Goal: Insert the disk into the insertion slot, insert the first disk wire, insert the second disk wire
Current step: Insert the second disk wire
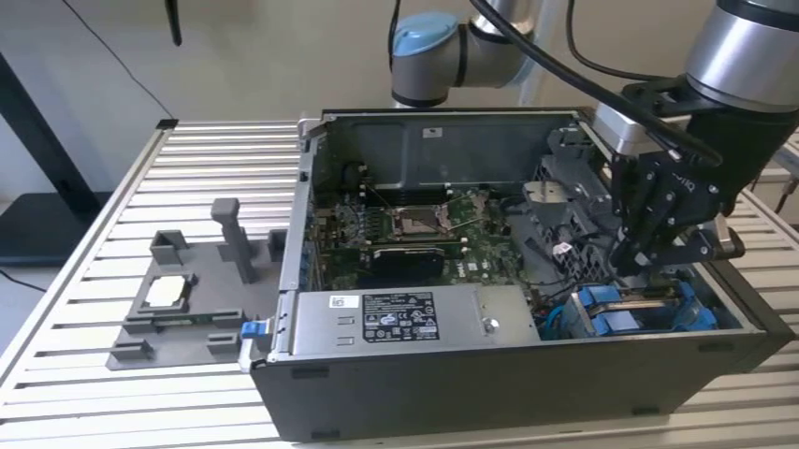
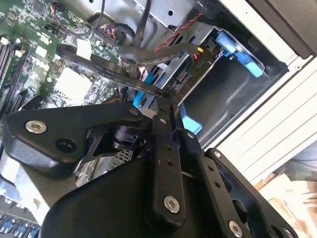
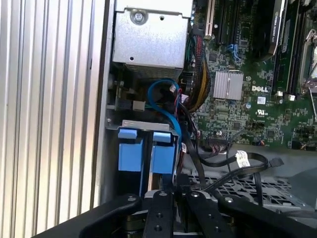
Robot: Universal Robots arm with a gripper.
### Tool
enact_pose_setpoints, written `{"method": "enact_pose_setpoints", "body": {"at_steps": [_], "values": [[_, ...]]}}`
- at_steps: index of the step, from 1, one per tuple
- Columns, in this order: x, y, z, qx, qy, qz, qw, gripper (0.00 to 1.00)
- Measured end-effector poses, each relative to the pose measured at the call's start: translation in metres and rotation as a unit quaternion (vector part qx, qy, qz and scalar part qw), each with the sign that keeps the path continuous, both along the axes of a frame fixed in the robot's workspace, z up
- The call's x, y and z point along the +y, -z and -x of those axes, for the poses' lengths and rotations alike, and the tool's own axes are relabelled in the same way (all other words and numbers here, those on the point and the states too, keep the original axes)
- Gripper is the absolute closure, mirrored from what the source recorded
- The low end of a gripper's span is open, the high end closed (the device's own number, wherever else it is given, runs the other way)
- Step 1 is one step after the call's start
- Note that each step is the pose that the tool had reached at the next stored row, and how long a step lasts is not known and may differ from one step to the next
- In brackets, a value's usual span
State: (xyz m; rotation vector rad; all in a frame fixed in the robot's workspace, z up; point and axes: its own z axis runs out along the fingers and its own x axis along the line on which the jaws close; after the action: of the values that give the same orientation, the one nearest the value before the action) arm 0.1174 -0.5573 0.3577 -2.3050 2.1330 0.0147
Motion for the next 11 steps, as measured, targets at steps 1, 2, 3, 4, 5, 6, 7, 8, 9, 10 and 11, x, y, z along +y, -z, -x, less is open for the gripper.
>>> {"method": "enact_pose_setpoints", "body": {"at_steps": [1, 2, 3, 4, 5, 6, 7, 8, 9, 10, 11], "values": [[-0.0003, 0.0, -0.0007, 0.0003, 0.0, -0.0006, 1.0, 0.84], [-0.0006, 0.0, -0.0013, 0.0005, 0.0, -0.0011, 1.0, 0.84], [-0.001, 0.0, -0.0018, 0.0008, 0.001, -0.0014, 1.0, 0.84], [-0.0014, 0.0, -0.0022, 0.0011, 0.001, -0.0014, 1.0, 0.84], [-0.0019, 0.0, -0.0028, 0.0014, 0.001, -0.0014, 1.0, 0.84], [-0.0024, 0.0001, -0.0034, 0.0017, 0.002, -0.0015, 1.0, 0.84], [-0.0028, 0.0001, -0.0043, 0.002, 0.002, -0.0016, 1.0, 0.84], [-0.0034, 0.0002, -0.0054, 0.0022, 0.002, -0.0017, 0.99999, 0.84], [-0.0038, 0.0003, -0.0064, 0.0024, 0.002, -0.0019, 0.99999, 0.84], [-0.0042, 0.0004, -0.0075, 0.0025, 0.002, -0.0021, 0.99999, 0.84], [-0.0047, 0.0006, -0.0085, 0.0025, 0.002, -0.0024, 0.99999, 0.84]]}}
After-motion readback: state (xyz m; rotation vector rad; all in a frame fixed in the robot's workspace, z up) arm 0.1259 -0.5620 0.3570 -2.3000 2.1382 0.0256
